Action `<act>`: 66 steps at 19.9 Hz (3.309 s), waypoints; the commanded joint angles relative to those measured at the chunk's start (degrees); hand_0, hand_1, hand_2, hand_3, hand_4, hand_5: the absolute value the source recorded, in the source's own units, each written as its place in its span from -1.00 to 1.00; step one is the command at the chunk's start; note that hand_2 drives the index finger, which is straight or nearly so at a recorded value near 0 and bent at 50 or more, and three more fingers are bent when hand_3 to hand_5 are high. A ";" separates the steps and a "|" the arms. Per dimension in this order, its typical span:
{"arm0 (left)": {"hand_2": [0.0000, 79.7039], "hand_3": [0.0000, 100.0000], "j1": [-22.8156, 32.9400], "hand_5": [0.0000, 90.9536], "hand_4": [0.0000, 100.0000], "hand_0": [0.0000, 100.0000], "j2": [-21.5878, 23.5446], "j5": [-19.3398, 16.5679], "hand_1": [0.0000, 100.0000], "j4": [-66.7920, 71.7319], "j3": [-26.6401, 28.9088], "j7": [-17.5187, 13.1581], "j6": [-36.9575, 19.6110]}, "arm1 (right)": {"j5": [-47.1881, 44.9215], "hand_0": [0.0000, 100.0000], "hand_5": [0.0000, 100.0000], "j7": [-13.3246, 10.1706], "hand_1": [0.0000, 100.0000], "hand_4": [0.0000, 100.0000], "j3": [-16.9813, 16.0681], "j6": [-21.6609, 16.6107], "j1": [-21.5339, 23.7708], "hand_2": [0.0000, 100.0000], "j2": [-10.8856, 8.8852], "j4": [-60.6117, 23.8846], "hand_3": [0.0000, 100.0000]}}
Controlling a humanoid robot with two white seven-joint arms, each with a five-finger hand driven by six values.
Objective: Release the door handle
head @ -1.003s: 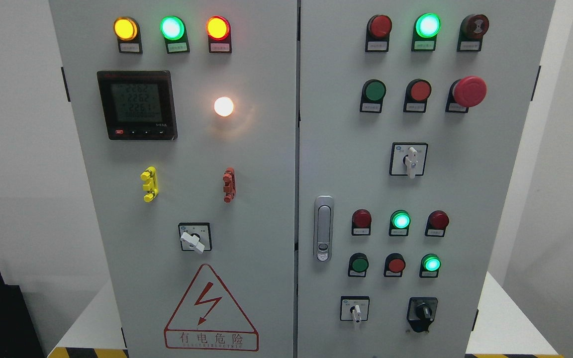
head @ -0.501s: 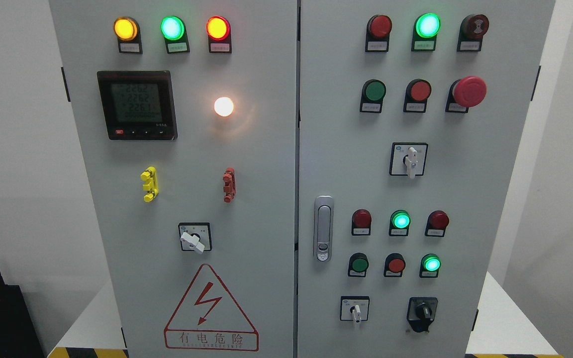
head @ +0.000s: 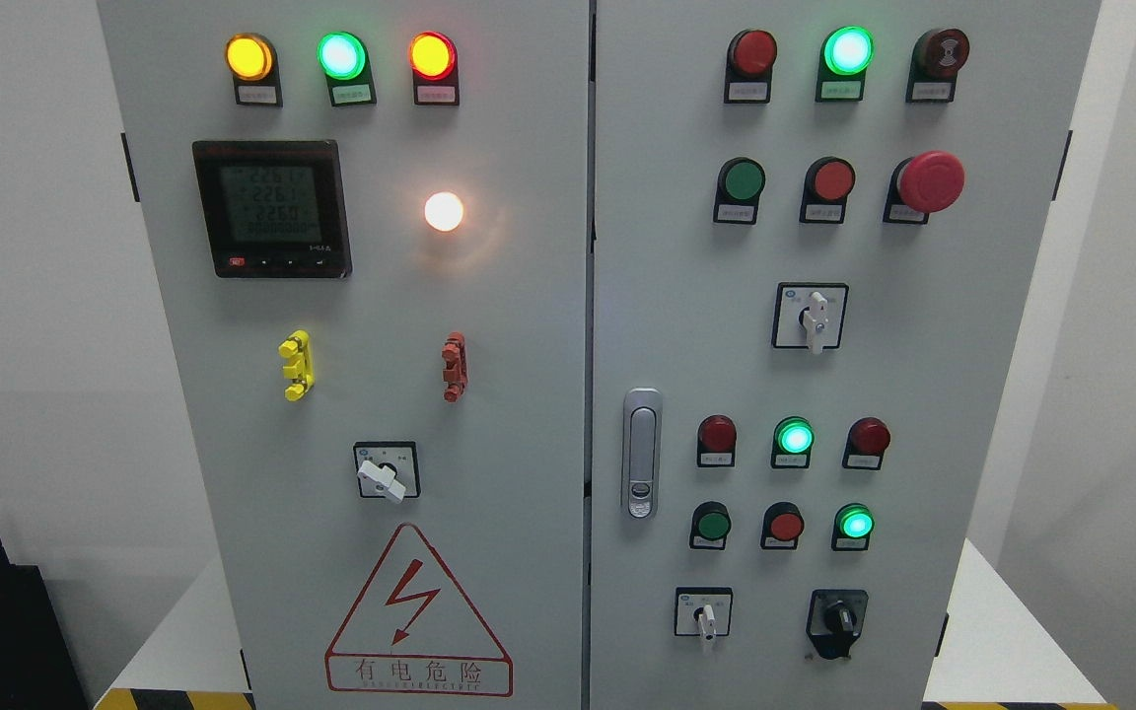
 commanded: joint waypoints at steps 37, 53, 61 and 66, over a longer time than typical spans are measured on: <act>-1.00 -1.00 -0.97 -1.00 -1.00 -0.76 0.00 -1.67 -0.22 1.32 1.11 -0.06 0.01 | 54.78 -0.28 0.97 -1.58 -0.11 1.00 7.84 18.38 -23.72 -1.00 0.69 10.95 1.00; -1.00 -1.00 -0.97 -1.00 -1.00 -0.76 0.00 -1.67 -0.22 1.32 1.11 -0.06 0.01 | 51.71 -0.26 0.98 1.76 -0.18 1.00 6.96 24.70 -28.30 -0.99 1.04 14.91 1.00; -1.00 -1.00 -0.97 -1.00 -1.00 -0.76 0.00 -1.67 -0.22 1.41 1.11 -0.06 0.01 | 51.27 -0.26 0.98 3.08 -0.18 1.00 6.87 25.23 -30.40 -0.98 1.13 15.79 1.00; -1.00 -1.00 -0.97 -1.00 -1.00 -0.76 0.00 -1.67 -0.22 1.32 1.11 -0.06 0.01 | 51.00 -0.26 0.98 3.17 -0.18 1.00 6.61 26.28 -30.41 -0.98 1.13 15.79 1.00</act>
